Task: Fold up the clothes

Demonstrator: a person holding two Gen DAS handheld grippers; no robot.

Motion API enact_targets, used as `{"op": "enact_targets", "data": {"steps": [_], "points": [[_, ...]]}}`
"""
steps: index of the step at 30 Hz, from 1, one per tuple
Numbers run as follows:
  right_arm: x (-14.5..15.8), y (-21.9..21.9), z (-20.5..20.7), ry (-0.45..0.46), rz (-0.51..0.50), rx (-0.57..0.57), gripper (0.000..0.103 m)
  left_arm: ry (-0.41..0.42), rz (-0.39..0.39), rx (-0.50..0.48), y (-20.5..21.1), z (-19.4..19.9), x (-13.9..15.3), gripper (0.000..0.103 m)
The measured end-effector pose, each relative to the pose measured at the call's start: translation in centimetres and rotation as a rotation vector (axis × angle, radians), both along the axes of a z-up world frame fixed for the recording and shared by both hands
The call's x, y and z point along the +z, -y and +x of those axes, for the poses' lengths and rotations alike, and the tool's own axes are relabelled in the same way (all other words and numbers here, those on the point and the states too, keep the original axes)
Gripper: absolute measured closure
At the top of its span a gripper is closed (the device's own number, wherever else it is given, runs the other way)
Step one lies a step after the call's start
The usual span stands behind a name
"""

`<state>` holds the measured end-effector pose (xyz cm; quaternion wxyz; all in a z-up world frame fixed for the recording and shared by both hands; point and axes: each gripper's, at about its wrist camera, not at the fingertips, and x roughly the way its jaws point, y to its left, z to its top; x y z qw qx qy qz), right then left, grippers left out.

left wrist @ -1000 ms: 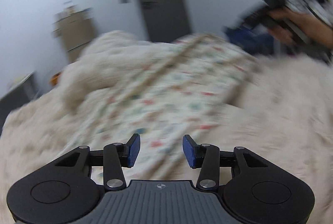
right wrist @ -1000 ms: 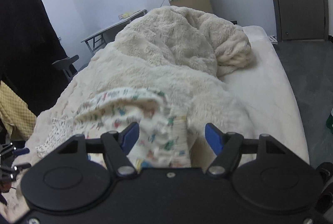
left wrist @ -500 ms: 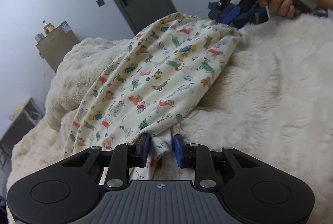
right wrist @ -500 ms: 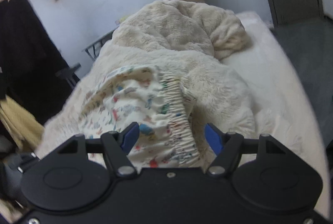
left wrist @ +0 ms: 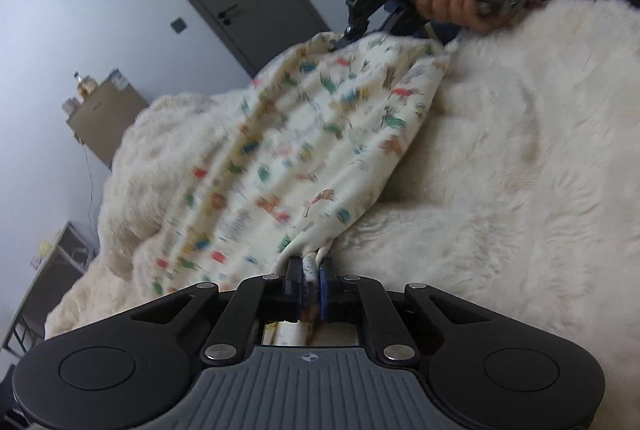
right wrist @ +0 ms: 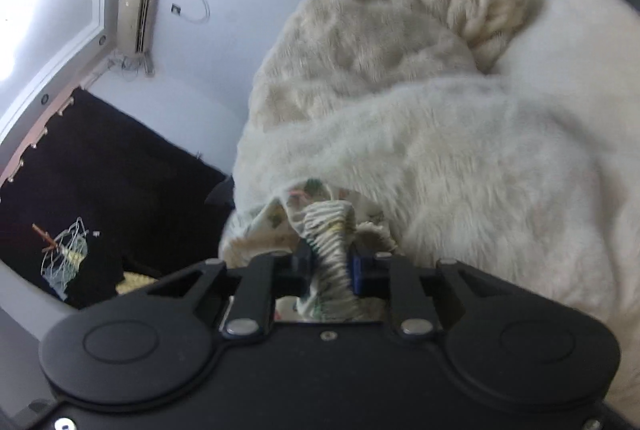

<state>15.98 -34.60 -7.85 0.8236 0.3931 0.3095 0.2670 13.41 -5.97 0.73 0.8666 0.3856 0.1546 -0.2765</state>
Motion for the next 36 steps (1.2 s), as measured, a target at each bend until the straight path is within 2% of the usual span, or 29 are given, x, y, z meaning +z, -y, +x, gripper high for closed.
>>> {"op": "enact_targets", "data": {"steps": [2,4,6,8,9,10,12,14,16,17,19,21,23,25,27,31,32,36], "points": [[2.6,0.6,-0.2,0.047,-0.017,-0.035,0.098,0.040,0.002,-0.052,-1.3,-1.6,2.9,0.098],[5.5,1.2,-0.7,0.061,-0.077,-0.102,0.098,0.075,0.018,-0.117,-2.3,-3.5,5.3,0.099],[7.1,1.3,-1.1,0.069,-0.139,-0.159,0.098,0.084,0.064,-0.179,-2.3,-5.1,5.6,0.099],[7.5,0.6,-1.1,0.045,-0.242,-0.201,0.097,0.024,0.095,-0.223,-1.4,-6.2,4.6,0.098],[6.9,0.0,-0.8,0.019,-0.296,-0.198,0.092,-0.001,0.107,-0.231,-0.7,-6.3,3.2,0.097],[5.9,-1.1,-0.2,-0.033,-0.383,-0.187,0.082,-0.052,0.129,-0.233,0.2,-6.1,1.1,0.096],[4.2,-2.0,0.1,-0.113,-0.467,-0.175,0.074,-0.101,0.124,-0.229,0.9,-5.8,-0.4,0.093],[3.6,-1.6,-1.4,-0.116,-0.456,-0.216,0.066,-0.112,0.078,-0.204,0.8,-5.6,-0.5,0.087],[4.1,-0.7,-4.4,-0.077,-0.446,-0.275,0.039,-0.136,-0.001,-0.178,-0.2,-5.4,0.6,0.069],[4.4,-0.4,-6.1,-0.057,-0.443,-0.301,0.036,-0.152,-0.035,-0.170,-0.6,-5.3,1.2,0.055],[4.7,0.0,-10.0,-0.029,-0.400,-0.336,0.031,-0.190,-0.104,-0.163,-1.3,-5.1,2.2,0.053],[4.0,0.3,-12.5,-0.037,-0.316,-0.331,0.030,-0.243,-0.218,-0.159,-2.4,-4.8,3.7,0.045],[2.6,0.6,-14.7,-0.063,-0.156,-0.297,0.029,-0.262,-0.329,-0.087,-4.0,-4.3,4.2,0.039],[0.3,0.4,-16.3,-0.126,0.062,-0.226,0.028,-0.270,-0.440,0.005,-5.8,-3.7,4.6,0.033],[-1.6,-0.6,-16.9,-0.186,0.208,-0.187,0.028,-0.278,-0.550,0.097,-7.6,-3.1,4.9,0.031],[-5.6,-3.5,-16.2,-0.308,0.353,-0.142,0.025,-0.303,-0.766,0.283,-11.5,-1.8,5.1,0.029],[-6.1,-3.9,-15.8,-0.316,0.373,-0.142,0.025,-0.339,-0.843,0.335,-13.7,-1.4,4.3,0.029],[-8.9,-5.7,-13.9,-0.312,0.499,-0.215,0.023,-0.475,-1.067,0.501,-19.8,0.6,0.9,0.029]]}}
